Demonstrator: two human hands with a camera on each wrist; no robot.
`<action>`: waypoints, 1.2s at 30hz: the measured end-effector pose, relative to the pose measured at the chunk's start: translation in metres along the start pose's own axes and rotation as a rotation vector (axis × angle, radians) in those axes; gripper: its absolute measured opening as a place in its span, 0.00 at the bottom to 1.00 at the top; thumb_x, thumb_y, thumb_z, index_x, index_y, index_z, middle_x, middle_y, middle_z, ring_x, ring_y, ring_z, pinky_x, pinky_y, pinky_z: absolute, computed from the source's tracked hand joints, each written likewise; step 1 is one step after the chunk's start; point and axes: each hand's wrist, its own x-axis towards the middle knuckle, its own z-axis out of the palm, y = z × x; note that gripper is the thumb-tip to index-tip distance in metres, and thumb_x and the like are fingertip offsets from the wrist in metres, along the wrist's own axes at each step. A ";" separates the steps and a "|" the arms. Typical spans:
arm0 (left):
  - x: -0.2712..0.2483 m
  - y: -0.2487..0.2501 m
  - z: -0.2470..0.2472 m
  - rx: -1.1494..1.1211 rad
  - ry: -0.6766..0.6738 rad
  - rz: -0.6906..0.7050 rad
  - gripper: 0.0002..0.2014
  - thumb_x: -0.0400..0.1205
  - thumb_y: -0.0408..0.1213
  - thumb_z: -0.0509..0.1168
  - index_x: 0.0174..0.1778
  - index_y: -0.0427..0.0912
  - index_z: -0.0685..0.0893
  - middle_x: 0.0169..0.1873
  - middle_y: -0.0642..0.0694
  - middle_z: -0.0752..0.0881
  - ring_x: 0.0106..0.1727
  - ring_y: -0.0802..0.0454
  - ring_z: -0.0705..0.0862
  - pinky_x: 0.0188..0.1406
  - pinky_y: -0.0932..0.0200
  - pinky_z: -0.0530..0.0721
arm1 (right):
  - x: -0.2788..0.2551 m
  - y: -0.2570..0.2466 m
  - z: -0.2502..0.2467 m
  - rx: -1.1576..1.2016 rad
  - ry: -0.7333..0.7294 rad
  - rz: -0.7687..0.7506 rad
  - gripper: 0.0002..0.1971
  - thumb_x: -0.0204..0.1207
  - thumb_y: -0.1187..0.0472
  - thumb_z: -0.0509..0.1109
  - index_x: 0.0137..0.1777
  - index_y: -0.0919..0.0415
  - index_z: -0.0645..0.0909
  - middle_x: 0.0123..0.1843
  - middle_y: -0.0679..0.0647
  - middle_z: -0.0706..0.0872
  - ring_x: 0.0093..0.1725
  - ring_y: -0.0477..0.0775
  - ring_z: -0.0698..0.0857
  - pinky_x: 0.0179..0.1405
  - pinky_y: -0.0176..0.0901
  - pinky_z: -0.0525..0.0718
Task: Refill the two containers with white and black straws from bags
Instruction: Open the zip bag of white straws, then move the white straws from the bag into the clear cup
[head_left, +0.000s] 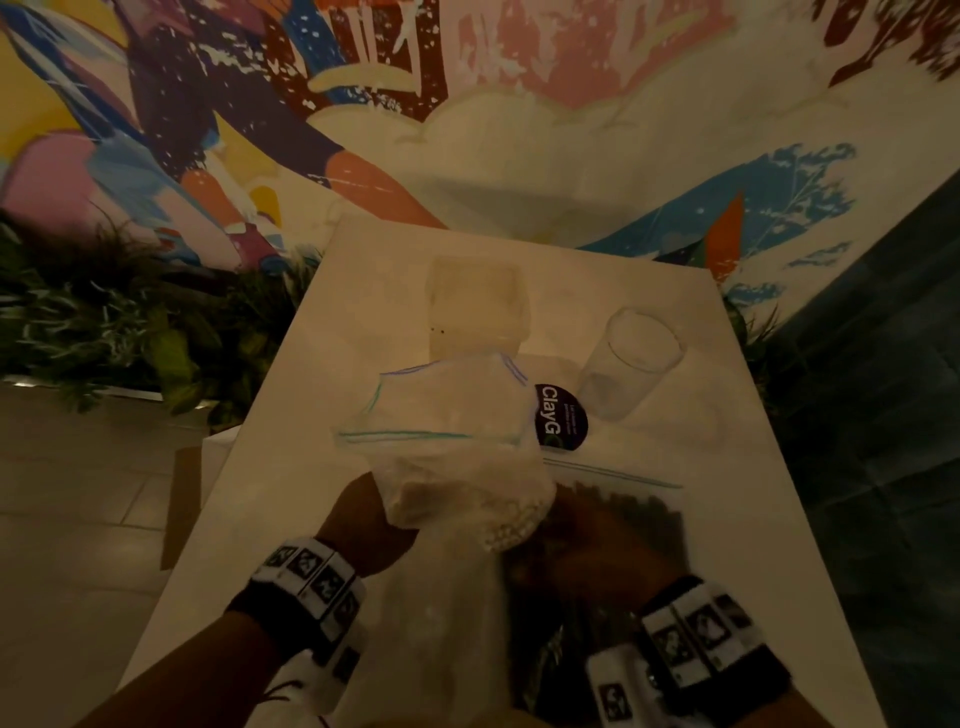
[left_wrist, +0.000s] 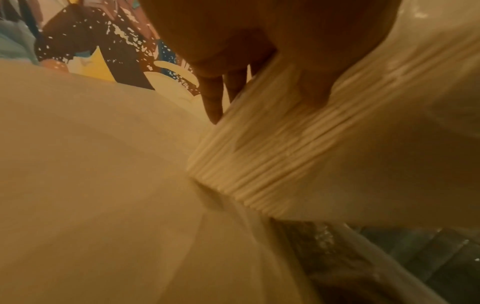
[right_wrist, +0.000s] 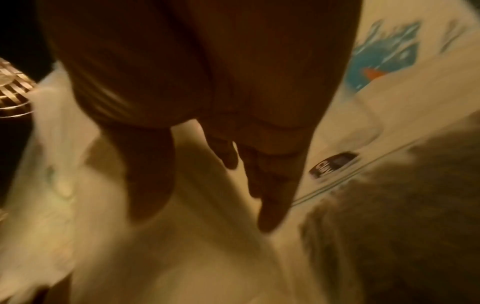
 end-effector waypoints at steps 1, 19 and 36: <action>-0.002 -0.003 0.002 -0.022 0.032 -0.021 0.30 0.68 0.57 0.64 0.61 0.42 0.81 0.56 0.44 0.84 0.62 0.46 0.81 0.65 0.51 0.78 | 0.003 -0.005 0.013 -0.011 0.028 -0.074 0.30 0.67 0.66 0.80 0.69 0.48 0.78 0.60 0.40 0.85 0.59 0.36 0.83 0.62 0.37 0.82; -0.029 -0.018 0.013 0.010 0.324 -0.359 0.29 0.64 0.55 0.65 0.52 0.35 0.86 0.50 0.32 0.88 0.55 0.32 0.84 0.53 0.47 0.81 | 0.043 0.012 0.061 -0.921 0.167 -0.208 0.12 0.79 0.50 0.65 0.49 0.56 0.86 0.49 0.55 0.89 0.50 0.57 0.86 0.52 0.48 0.85; -0.028 -0.004 0.019 -0.554 0.079 -0.067 0.40 0.48 0.35 0.75 0.56 0.60 0.67 0.54 0.55 0.75 0.54 0.52 0.77 0.47 0.52 0.85 | 0.052 -0.021 0.049 0.212 0.107 -0.016 0.27 0.55 0.83 0.79 0.47 0.52 0.84 0.54 0.59 0.89 0.58 0.62 0.85 0.62 0.67 0.82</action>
